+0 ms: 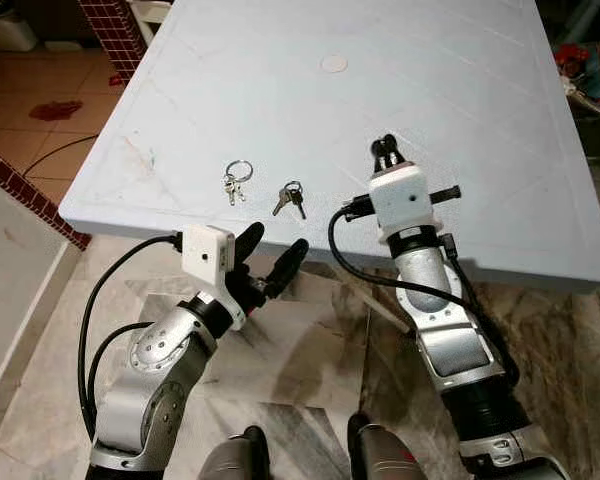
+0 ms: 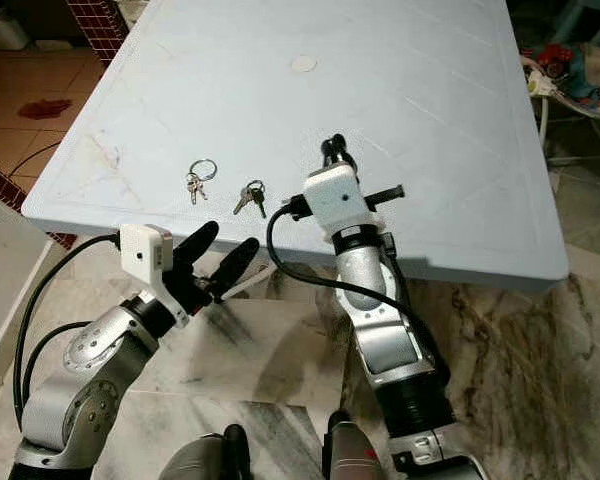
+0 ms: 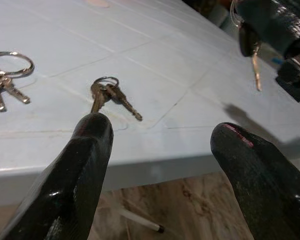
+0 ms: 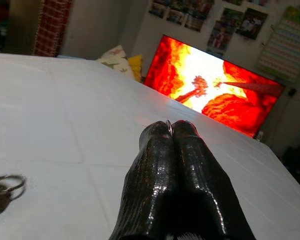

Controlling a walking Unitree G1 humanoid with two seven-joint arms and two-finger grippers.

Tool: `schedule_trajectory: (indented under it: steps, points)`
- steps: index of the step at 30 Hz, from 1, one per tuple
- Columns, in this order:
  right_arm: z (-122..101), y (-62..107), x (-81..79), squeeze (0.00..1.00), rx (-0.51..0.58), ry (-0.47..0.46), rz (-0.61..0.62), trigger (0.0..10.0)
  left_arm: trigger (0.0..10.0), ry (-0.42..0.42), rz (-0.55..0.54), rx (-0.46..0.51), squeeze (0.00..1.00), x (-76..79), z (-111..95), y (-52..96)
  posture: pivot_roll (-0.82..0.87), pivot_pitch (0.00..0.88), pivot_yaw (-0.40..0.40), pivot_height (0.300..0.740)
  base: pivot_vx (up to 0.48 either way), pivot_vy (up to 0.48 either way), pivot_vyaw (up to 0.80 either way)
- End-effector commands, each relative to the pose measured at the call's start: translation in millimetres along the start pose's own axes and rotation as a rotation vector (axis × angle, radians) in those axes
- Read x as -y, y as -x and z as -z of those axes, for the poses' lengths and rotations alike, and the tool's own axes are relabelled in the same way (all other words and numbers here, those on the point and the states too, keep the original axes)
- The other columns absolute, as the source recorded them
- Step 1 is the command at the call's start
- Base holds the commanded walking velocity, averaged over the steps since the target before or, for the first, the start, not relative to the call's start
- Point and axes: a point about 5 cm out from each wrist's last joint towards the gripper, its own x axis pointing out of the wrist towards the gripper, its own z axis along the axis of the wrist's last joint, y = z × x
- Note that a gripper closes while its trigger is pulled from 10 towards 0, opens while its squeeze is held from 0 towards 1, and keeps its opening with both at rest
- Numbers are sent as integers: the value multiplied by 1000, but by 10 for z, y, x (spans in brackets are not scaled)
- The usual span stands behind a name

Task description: Hang keys on a hook

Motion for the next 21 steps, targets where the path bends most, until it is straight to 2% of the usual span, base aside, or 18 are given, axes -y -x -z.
schedule_trajectory:
  steps: [1, 3, 6, 9, 10, 12, 16, 21]
  points:
    - [22, 46, -3, 0, -12, -16, -5, 10000, 10000, -5, -25, -15, 0, -38, 50, 40, 3, 238, 73, 740, 0, 0, 0]
    - [139, 93, 50, 0, -74, -23, 14, 10000, 10000, 1, -27, -19, 0, -35, 65, 44, 4, 235, 72, 740, 0, 0, 0]
    - [379, 200, 209, 0, -230, -76, 120, 10000, 10000, 0, -29, -24, 0, -39, 83, 51, 7, 234, 76, 740, 0, 0, 0]
    - [538, 334, 349, 0, -309, -97, 183, 10000, 10000, -1, -30, -27, 0, -52, 90, 56, 5, 234, 87, 740, 0, 0, 0]
    - [538, 334, 349, 0, -309, -97, 183, 10000, 10000, -1, -30, -27, 0, -52, 90, 56, 5, 234, 87, 740, 0, 0, 0]
    - [556, 370, 384, 1000, -308, -108, 187, 10000, 10000, -1, -28, -31, 0, -62, 96, 54, 2, 235, 93, 740, 0, 0, 0]
    - [550, 354, 400, 1000, -305, -126, 192, 10000, 10000, -5, -14, -37, 0, -57, 97, 35, -4, 234, 100, 740, 0, 0, 0]
    - [470, 255, 361, 1000, -265, -150, 148, 10000, 10000, -6, -10, -37, 0, -63, 100, 17, -7, 233, 105, 740, 0, 0, 0]
